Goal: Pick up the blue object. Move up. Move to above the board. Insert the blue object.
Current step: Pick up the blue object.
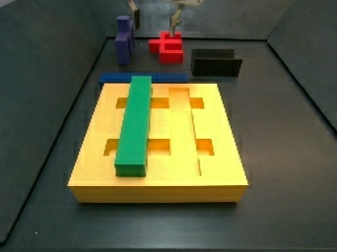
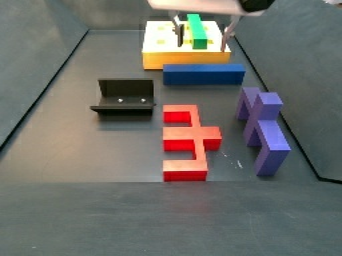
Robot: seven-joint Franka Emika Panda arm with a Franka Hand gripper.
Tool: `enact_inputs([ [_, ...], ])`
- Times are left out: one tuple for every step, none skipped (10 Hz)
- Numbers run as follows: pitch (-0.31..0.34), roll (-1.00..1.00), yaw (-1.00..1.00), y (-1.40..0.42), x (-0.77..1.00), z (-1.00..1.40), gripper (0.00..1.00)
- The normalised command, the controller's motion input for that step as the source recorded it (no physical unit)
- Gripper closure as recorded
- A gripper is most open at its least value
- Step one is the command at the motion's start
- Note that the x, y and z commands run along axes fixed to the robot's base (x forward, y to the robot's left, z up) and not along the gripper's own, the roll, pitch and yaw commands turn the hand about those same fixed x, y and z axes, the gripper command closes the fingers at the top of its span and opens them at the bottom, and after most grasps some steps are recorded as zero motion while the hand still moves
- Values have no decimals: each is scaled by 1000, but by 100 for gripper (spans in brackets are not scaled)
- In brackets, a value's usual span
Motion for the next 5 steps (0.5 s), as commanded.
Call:
enact_inputs([
  [-43,-6,-863,-294,0,-294,0],
  [-17,-24,-860,-280,0,-243,0],
  [0,-44,-874,-234,0,-220,0],
  [0,-44,-957,-129,0,-286,0],
  [0,-71,-1000,-9,0,-274,0],
])
